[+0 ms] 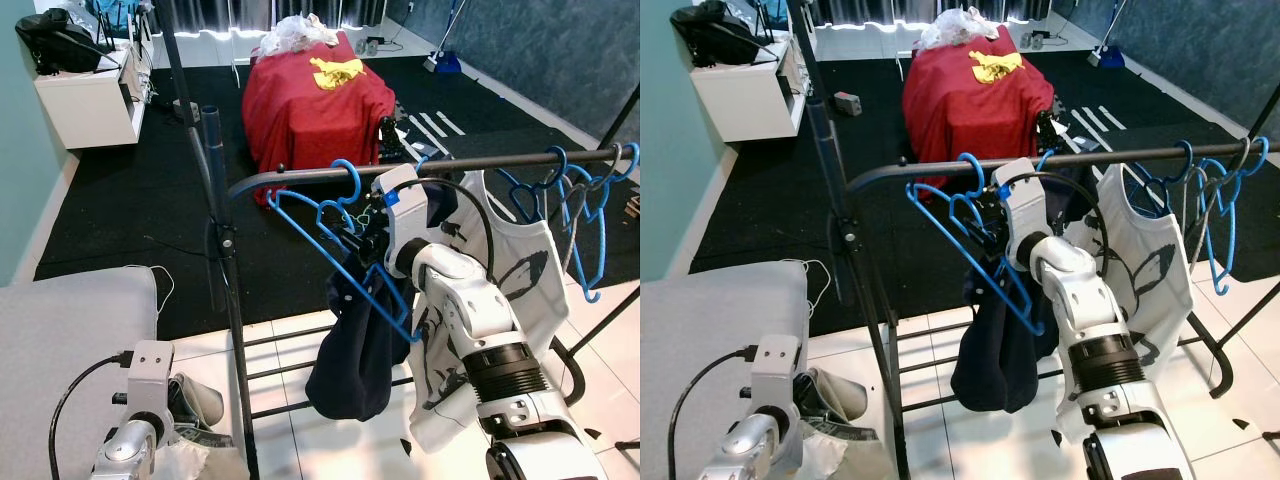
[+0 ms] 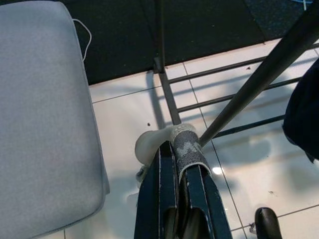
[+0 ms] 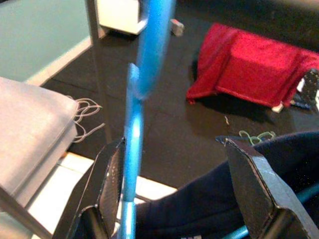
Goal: Hang hanger
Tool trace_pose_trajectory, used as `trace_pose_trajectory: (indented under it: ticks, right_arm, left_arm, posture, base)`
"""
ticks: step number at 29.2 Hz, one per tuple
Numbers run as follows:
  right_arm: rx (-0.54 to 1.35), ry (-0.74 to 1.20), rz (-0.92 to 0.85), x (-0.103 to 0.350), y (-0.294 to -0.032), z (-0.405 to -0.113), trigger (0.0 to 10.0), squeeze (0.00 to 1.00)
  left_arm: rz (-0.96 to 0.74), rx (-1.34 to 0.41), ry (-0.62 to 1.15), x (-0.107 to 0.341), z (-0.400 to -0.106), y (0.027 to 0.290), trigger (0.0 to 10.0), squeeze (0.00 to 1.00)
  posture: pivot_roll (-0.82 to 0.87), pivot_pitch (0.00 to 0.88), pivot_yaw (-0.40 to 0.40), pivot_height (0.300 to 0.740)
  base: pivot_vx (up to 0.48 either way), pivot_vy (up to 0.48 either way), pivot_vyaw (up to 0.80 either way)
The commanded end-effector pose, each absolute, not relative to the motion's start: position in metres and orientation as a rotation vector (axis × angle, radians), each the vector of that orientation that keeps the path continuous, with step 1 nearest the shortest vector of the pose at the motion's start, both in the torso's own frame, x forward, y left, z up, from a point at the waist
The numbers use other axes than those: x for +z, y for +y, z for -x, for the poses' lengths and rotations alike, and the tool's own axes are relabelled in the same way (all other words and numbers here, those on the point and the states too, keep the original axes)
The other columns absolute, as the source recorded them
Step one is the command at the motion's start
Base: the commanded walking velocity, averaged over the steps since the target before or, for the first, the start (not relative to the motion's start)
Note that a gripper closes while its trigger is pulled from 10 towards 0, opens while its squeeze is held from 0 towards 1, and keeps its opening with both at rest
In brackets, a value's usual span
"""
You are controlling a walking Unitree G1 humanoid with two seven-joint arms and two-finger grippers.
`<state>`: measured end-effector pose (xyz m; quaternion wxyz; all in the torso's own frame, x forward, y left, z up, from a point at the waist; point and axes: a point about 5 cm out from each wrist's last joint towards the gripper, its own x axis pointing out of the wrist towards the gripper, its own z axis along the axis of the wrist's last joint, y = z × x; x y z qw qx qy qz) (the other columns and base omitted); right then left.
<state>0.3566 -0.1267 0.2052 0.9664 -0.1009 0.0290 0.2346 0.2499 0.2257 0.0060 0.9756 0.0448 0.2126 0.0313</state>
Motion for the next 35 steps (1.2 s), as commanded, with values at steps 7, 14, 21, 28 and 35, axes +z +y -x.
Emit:
trace_pose_trajectory:
  ticks: [7,14,21,28,35]
  right_arm:
    - [0.479,-0.055,0.223,0.216,-0.116,-0.316,10.0,0.00]
    - [0.505,-0.101,0.263,0.206,-0.112,-0.308,10.0,0.00]
    - [0.598,-0.228,0.108,0.209,-0.099,-0.296,10.0,0.00]
    - [0.672,-0.285,0.019,0.211,-0.084,-0.284,10.0,0.00]
    - [0.698,-0.285,-0.042,0.205,-0.082,-0.284,10.0,0.00]
  left_arm:
    - [-0.092,0.056,0.443,0.004,-0.248,0.224,10.0,0.00]
    - [-0.091,0.055,0.444,0.003,-0.248,0.222,10.0,0.00]
    - [-0.041,0.077,0.398,0.007,-0.252,0.219,10.0,0.00]
    - [0.039,0.145,0.346,0.008,-0.252,0.215,10.0,0.00]
    - [0.059,0.166,0.257,0.020,-0.257,0.211,10.0,0.00]
  posture:
    - [-0.02,0.035,-0.019,0.740]
    - [-0.02,0.031,-0.025,0.740]
    - [-0.01,0.022,-0.026,0.740]
    - [-0.01,0.007,-0.031,0.740]
    - [0.00,0.000,-0.041,0.740]
  base:
    - [0.000,0.000,0.00]
    - [0.000,0.000,0.00]
    - [0.000,0.000,0.00]
    - [0.000,0.000,0.00]
    - [0.000,0.000,0.00]
